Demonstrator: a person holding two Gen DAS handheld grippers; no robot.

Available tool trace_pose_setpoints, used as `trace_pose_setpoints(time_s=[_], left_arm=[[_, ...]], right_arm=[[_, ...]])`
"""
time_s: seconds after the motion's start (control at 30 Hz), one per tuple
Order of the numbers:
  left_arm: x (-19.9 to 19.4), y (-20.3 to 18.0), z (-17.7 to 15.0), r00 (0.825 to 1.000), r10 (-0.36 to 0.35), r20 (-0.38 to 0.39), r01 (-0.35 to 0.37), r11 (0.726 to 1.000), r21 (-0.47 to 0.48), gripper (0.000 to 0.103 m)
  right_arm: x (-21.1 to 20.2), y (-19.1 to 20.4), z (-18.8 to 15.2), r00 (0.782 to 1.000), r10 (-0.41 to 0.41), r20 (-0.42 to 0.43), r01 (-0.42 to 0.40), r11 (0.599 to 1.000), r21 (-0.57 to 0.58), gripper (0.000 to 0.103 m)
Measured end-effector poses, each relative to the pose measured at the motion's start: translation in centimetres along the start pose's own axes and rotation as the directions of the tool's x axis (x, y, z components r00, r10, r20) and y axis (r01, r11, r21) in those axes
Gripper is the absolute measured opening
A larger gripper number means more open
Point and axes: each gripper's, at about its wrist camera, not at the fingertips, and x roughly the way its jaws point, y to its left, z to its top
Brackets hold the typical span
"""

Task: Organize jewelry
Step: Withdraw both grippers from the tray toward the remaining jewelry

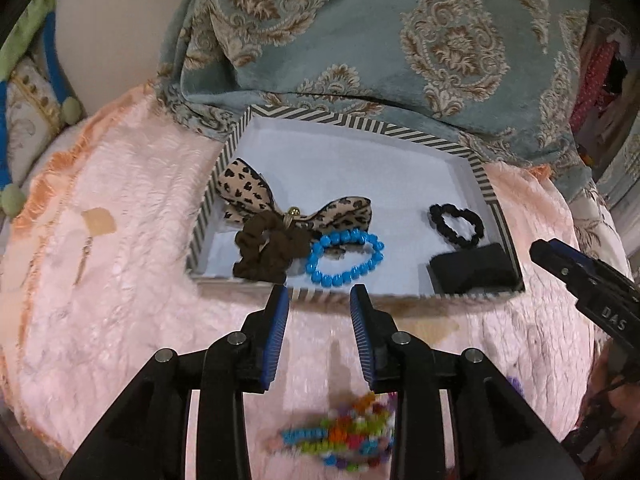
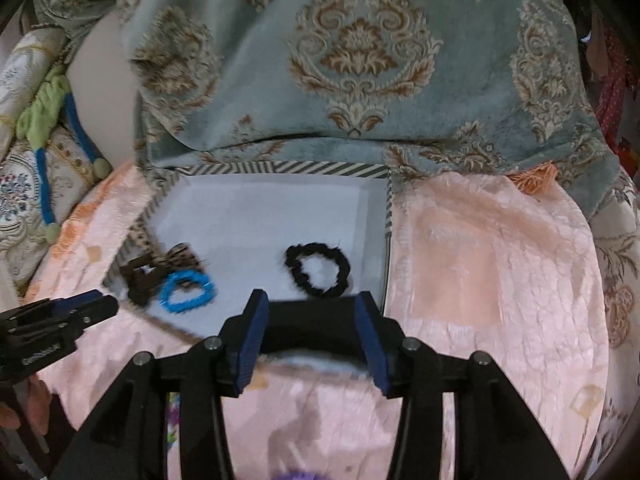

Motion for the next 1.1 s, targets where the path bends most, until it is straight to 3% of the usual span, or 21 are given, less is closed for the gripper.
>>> trace_pose_setpoints(time_s=[0.23, 0.5, 0.9, 1.1], left_arm=[[-3.5, -0.3, -2.3, 0.999, -0.007, 0.037, 0.006, 0.999, 0.034, 0.015], [-5.8, 0.7, -5.1, 0.998, -0.056, 0.016, 0.056, 0.998, 0.004, 0.015], [-6.2, -0.3, -8.7, 0.989, -0.134, -0.060, 0.135, 0.991, 0.013, 0.016], [-6.1, -0.6, -9.2, 0.993, -0.108, -0.054, 0.110, 0.994, 0.023, 0.016]], right_arm=[[-4.5, 1.2, -3.3, 0.999, 0.031, 0.014, -0.031, 0.999, -0.026, 0.049], [-7.3, 0.7, -7.7, 0.999, 0.026, -0.020, -0.027, 0.999, -0.042, 0.049], [-4.9, -1.9, -13.3, 0.989, -0.003, -0.149, 0.004, 1.000, 0.003, 0.049], [-5.0, -2.4, -13.6, 0.988, 0.010, -0.152, -0.006, 1.000, 0.028, 0.049]])
